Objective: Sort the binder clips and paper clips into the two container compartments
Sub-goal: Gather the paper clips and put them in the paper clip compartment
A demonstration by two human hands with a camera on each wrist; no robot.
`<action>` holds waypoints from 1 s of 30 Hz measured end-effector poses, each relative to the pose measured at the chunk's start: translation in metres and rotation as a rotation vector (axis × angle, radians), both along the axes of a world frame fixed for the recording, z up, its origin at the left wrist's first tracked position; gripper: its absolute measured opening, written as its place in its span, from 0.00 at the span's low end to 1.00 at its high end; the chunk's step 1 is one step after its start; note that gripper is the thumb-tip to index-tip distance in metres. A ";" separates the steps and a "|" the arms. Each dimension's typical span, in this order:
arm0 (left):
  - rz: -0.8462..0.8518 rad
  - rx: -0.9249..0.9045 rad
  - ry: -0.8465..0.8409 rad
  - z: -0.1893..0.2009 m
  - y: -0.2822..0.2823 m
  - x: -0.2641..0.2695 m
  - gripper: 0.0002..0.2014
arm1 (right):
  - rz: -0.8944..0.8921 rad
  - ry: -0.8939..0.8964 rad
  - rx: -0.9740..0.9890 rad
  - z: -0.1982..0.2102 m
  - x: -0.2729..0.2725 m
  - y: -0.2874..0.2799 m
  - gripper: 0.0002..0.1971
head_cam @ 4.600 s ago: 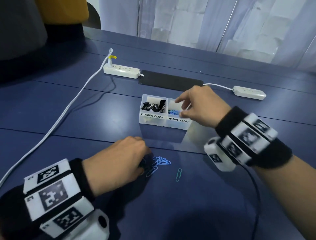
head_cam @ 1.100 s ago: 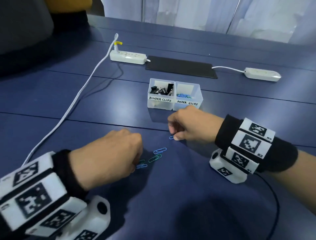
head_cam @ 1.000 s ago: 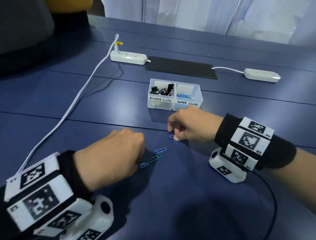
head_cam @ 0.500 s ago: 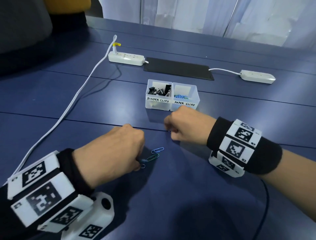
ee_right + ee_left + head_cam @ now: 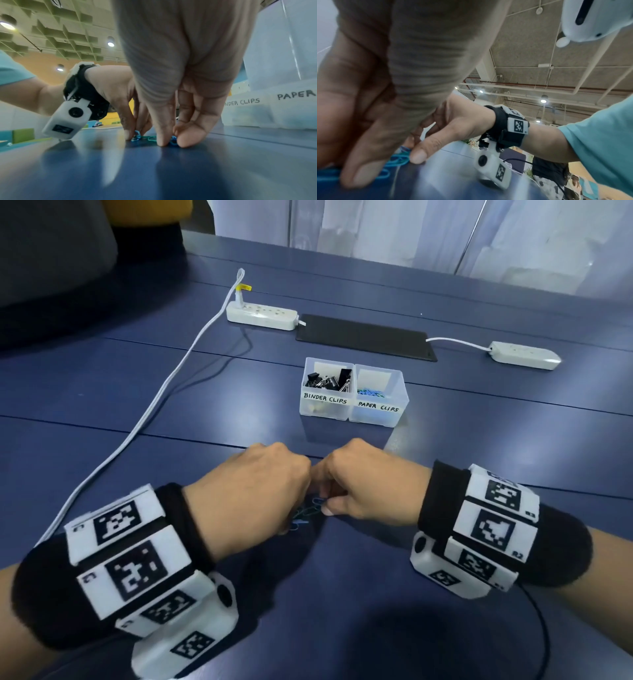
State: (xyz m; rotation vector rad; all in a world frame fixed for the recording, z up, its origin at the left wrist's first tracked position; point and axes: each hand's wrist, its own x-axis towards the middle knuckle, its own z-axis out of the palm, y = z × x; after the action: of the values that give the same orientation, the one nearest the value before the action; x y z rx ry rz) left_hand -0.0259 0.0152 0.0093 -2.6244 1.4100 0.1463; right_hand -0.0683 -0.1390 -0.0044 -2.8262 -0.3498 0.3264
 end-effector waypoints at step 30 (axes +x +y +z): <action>-0.173 0.165 0.067 0.001 -0.015 -0.006 0.07 | -0.248 -0.343 0.027 0.041 0.000 -0.068 0.03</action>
State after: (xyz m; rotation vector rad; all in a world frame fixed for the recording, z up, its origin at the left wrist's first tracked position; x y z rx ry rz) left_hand -0.0322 0.0001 0.0099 -2.3743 1.5667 0.3166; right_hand -0.0686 -0.2072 0.0365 -2.8504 -0.0662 -0.2157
